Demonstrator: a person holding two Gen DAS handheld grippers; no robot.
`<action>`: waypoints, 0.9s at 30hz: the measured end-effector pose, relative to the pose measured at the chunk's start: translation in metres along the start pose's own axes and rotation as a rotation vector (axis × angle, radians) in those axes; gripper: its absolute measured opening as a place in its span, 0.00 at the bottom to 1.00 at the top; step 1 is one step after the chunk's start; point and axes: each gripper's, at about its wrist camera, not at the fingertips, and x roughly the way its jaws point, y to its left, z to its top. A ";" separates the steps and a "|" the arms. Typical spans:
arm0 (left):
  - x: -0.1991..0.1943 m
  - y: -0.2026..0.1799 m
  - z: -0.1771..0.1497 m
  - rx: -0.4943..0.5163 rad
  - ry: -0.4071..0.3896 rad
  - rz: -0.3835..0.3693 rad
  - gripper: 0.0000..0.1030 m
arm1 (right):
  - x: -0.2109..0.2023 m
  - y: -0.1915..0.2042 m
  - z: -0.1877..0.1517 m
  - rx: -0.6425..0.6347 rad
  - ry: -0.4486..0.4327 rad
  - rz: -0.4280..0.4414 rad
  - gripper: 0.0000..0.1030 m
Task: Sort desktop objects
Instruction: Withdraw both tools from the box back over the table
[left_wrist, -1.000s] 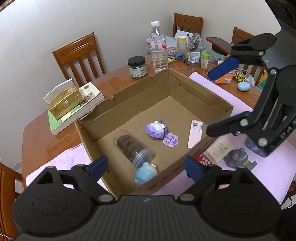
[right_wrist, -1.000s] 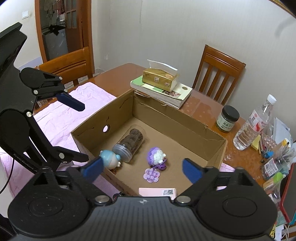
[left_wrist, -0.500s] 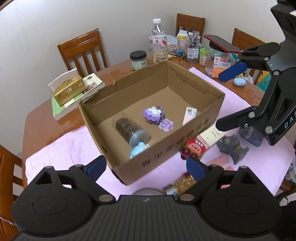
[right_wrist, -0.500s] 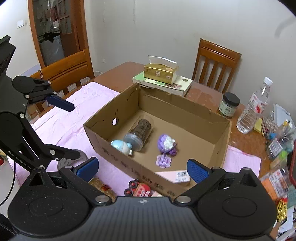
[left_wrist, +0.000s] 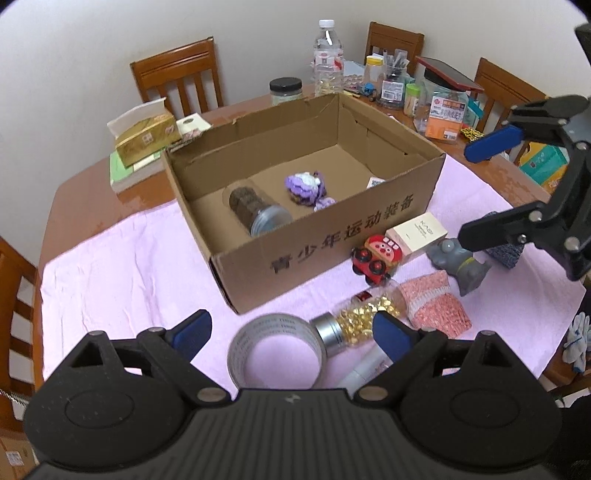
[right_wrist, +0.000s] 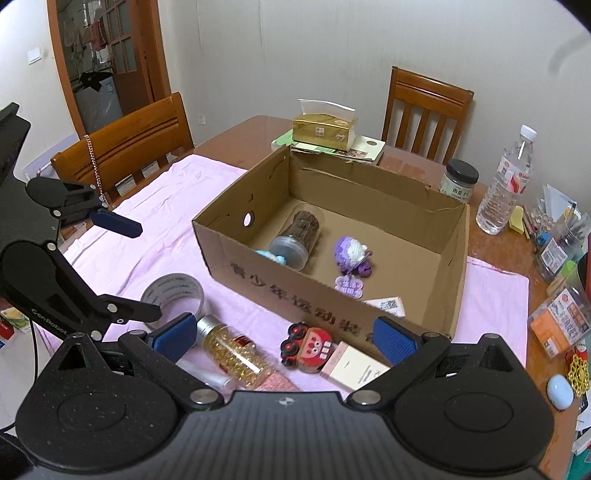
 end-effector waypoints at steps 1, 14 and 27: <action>0.000 0.000 -0.003 -0.006 0.001 0.000 0.91 | 0.000 0.002 -0.002 0.003 0.000 0.001 1.00; 0.012 0.000 -0.025 -0.038 0.018 0.000 0.91 | 0.005 0.021 -0.029 0.059 0.028 0.031 1.00; 0.036 0.008 -0.038 -0.055 0.040 0.005 0.91 | 0.014 0.042 -0.051 0.056 0.082 0.036 1.00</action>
